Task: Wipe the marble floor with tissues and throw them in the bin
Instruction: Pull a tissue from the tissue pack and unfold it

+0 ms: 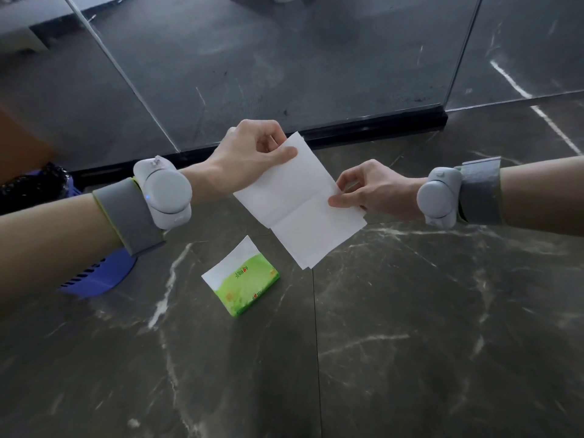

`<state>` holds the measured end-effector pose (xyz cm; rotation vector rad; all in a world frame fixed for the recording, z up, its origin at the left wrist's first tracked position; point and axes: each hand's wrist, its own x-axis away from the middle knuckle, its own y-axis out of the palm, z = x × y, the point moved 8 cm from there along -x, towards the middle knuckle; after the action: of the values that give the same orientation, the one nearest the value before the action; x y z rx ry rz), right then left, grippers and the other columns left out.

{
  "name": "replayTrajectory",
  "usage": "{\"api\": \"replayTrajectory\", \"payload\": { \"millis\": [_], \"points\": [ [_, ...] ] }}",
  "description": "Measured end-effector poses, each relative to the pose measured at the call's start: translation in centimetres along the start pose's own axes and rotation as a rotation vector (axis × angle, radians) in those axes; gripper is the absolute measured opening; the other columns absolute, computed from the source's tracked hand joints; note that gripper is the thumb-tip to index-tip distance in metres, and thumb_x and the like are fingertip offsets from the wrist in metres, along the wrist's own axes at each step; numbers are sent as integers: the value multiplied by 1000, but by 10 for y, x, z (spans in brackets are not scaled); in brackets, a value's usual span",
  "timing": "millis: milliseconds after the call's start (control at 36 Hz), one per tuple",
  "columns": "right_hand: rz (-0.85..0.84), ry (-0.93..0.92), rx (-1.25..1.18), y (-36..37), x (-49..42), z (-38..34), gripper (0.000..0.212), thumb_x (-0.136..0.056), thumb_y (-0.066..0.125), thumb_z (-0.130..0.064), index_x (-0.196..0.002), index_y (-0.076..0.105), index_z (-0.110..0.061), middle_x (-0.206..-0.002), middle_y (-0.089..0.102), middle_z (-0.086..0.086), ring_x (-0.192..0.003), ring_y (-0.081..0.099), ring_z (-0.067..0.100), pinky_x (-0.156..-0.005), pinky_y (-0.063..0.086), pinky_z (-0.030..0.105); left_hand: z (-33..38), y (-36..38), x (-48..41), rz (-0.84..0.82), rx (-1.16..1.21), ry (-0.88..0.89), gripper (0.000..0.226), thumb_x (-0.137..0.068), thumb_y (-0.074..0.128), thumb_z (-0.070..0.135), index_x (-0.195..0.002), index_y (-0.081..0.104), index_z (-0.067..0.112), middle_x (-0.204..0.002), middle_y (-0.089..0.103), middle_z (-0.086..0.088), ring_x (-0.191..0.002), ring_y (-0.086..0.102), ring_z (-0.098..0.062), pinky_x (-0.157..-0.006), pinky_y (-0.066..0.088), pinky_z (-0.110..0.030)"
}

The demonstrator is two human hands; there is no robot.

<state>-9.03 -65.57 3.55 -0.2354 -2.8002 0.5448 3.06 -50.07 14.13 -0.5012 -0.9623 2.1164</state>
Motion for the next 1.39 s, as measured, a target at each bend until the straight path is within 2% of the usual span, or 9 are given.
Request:
{"api": "replayTrajectory", "payload": {
  "millis": [111,194,417,556,778,972,1084,1278,1389],
  "points": [
    [-25,19,-25,0,-2,0,16,-88,80,-28,-93,75,-14,-91,80,6,-83,77,26,-82,63,40,-2,1,0,-11,26,-22,23,-96,65,44,-88,65,23,-78,65,7,-71,64,-11,-67,52,-33],
    [-35,32,-41,1,-1,0,16,-90,78,-29,-95,75,-14,-90,80,4,-82,78,24,-87,63,42,-1,0,1,-3,6,-22,23,-97,62,47,-87,63,26,-76,70,5,-64,62,-4,-63,49,-27],
    [-43,19,-30,5,2,-3,22,-97,68,-37,-99,71,-16,-97,78,8,-85,76,28,-82,62,43,1,0,4,-9,-7,-22,23,-100,58,43,-88,58,23,-79,76,-3,-57,60,-10,-57,49,-27],
    [-84,-1,-29,7,6,-8,23,-92,75,-35,-102,69,-15,-91,79,6,-77,75,22,-72,63,34,4,-4,4,34,-55,3,20,-101,58,38,-86,57,25,-78,77,-6,-54,59,-10,-51,51,-21],
    [-136,-47,91,9,14,-12,16,-83,84,-26,-81,75,-13,-67,71,-6,-59,64,6,-54,48,12,6,-9,5,61,-60,27,21,-102,57,37,-87,56,21,-73,76,-4,-46,54,-7,-44,43,-13],
    [-116,-49,110,6,14,-11,9,-84,83,-23,-82,79,-15,-71,76,-5,-62,70,4,-56,51,11,6,-11,7,59,-77,33,22,-102,55,39,-87,56,23,-73,76,-6,-52,57,-15,-50,48,-20],
    [-100,-38,94,4,12,-8,13,-86,82,-24,-86,79,-12,-70,75,-5,-62,68,7,-60,54,16,6,-11,7,52,-74,32,22,-102,55,40,-89,56,22,-75,76,-8,-58,61,-28,-60,55,-36],
    [-88,-32,77,2,10,-3,17,-87,81,-25,-87,74,-10,-54,64,-11,-48,57,3,-49,45,10,3,-13,7,60,-83,24,21,-101,58,39,-90,60,22,-81,73,-21,-63,56,-23,-68,56,-40],
    [-74,-38,87,0,8,-2,16,-84,84,-28,-86,76,-13,-61,69,-9,-54,59,5,-53,48,14,0,-17,8,61,-64,13,10,-100,61,33,-95,64,25,-82,77,-9,-70,67,-27,-65,57,-39]
  ]
}}
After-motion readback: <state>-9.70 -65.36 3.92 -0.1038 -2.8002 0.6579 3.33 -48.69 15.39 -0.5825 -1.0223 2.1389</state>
